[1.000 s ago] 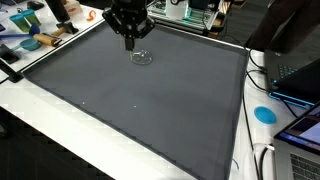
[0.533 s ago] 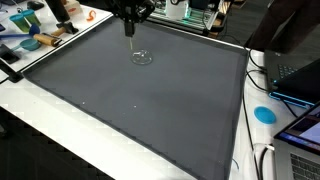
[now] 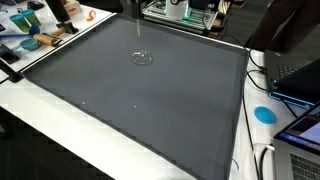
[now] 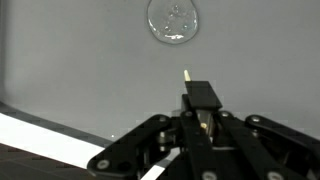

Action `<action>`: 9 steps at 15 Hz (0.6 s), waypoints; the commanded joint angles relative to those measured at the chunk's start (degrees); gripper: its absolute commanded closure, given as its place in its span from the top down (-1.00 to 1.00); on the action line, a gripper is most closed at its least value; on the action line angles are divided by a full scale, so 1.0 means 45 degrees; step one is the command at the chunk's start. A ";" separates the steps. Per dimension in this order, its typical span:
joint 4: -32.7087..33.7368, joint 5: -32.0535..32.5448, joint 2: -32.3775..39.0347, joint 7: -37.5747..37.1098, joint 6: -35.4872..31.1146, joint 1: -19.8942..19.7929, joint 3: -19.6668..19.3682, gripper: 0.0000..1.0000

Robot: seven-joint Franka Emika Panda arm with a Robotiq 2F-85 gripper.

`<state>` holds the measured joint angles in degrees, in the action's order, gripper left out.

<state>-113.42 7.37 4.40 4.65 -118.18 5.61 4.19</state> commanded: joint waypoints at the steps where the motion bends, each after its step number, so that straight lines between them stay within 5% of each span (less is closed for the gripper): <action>1: -0.1680 -0.0625 -0.1547 0.0328 -0.0678 -0.0167 0.0013 -0.94; 9: -0.3957 -0.2050 -0.3437 0.1070 -0.2692 -0.0161 -0.0232 -0.94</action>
<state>-125.28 1.54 -6.42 6.97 -126.02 5.09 3.90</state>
